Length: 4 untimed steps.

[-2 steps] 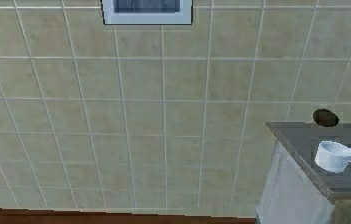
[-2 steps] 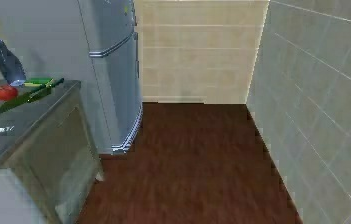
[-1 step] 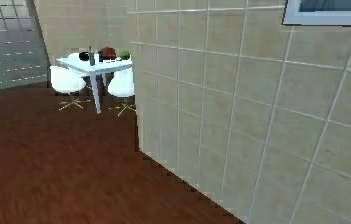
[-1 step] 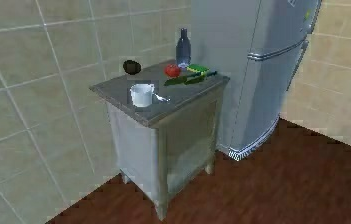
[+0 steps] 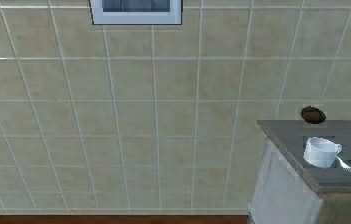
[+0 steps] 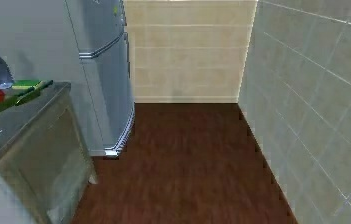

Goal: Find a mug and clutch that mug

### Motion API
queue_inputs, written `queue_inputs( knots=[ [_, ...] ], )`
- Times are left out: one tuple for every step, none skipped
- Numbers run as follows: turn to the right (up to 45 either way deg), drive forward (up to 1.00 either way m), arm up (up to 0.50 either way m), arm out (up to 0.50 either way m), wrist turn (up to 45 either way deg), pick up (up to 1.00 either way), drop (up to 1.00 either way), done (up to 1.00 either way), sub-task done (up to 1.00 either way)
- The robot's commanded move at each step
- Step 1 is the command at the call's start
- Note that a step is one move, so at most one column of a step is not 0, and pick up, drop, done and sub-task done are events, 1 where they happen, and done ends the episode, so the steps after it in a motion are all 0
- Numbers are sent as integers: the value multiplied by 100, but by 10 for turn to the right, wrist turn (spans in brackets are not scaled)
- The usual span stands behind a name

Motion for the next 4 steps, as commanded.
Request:
queue_inputs(
  knots=[
    [300,0,0,0,0,0,0,0,0],
    [0,25,0,0,0,0,0,0,0],
    [-450,0,0,0,0,0,0,0,0],
    [-270,0,0,0,0,0,0,0,0]
  ],
)
